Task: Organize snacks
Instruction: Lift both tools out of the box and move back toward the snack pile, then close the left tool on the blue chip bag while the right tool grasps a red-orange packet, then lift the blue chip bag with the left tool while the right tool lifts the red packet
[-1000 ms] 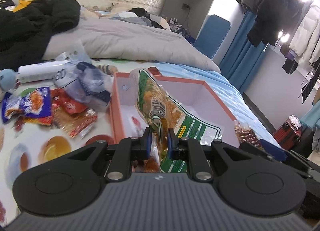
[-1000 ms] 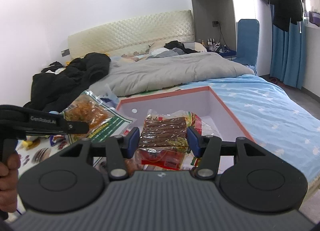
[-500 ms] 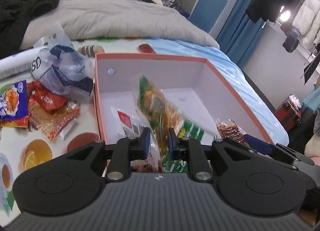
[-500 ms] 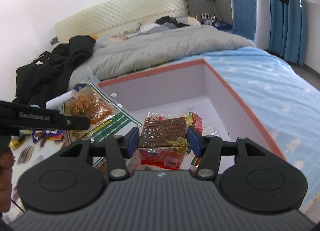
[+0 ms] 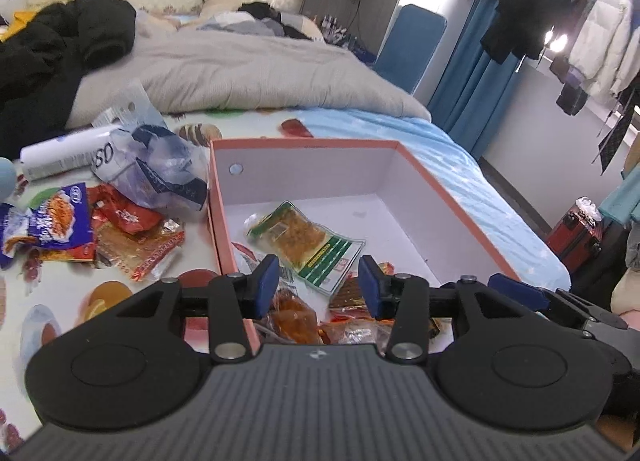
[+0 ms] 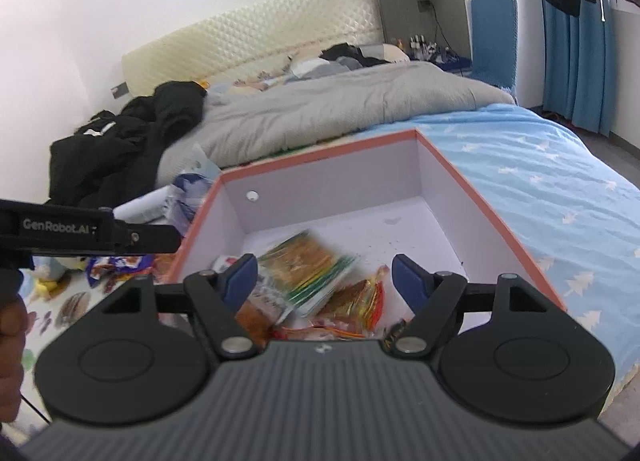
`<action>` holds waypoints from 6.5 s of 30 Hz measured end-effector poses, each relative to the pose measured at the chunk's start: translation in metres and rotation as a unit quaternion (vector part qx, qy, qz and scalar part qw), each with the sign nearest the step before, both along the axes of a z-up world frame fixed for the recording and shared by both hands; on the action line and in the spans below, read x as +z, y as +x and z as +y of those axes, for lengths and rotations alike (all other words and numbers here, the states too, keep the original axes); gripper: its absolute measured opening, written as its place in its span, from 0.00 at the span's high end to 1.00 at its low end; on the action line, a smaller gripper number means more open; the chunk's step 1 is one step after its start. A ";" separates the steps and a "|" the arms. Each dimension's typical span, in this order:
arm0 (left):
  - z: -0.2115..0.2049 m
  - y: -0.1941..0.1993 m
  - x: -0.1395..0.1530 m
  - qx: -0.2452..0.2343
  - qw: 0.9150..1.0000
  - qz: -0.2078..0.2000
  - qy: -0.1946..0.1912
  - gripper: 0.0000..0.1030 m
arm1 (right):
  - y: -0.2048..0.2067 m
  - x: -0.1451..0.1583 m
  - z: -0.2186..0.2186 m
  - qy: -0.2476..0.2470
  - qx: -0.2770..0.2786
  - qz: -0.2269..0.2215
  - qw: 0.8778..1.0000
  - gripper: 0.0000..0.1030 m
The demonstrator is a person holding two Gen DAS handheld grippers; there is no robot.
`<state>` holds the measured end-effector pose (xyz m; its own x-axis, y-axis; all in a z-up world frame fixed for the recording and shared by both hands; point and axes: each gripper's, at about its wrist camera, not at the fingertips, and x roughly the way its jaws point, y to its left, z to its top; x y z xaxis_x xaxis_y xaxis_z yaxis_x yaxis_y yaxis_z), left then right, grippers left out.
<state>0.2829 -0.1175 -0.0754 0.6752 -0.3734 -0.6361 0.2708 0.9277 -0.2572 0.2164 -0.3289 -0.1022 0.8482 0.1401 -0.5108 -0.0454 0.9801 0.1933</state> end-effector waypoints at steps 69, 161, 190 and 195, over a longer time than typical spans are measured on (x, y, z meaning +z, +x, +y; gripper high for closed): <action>0.193 -0.141 -0.033 0.158 0.987 0.003 0.020 0.28 | -0.091 -0.001 0.164 -0.029 0.168 -0.029 0.985 0.27; 0.233 -0.191 -0.131 0.255 0.962 0.097 0.019 0.81 | -0.095 -0.098 0.246 -0.232 0.281 0.066 0.929 0.96; 0.197 -0.140 -0.136 -0.057 0.968 0.045 0.238 0.19 | -0.004 -0.088 0.230 -0.100 0.269 0.081 0.954 0.48; 0.187 -0.136 -0.149 -0.103 0.954 0.036 0.279 0.19 | 0.012 -0.099 0.239 -0.121 0.273 0.097 0.949 0.48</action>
<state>0.1467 0.0693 -0.2241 0.5706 -0.0823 -0.8171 0.4621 0.8547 0.2365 0.2281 -0.0897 -0.2015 0.5687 0.3909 -0.7237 -0.5463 0.8372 0.0229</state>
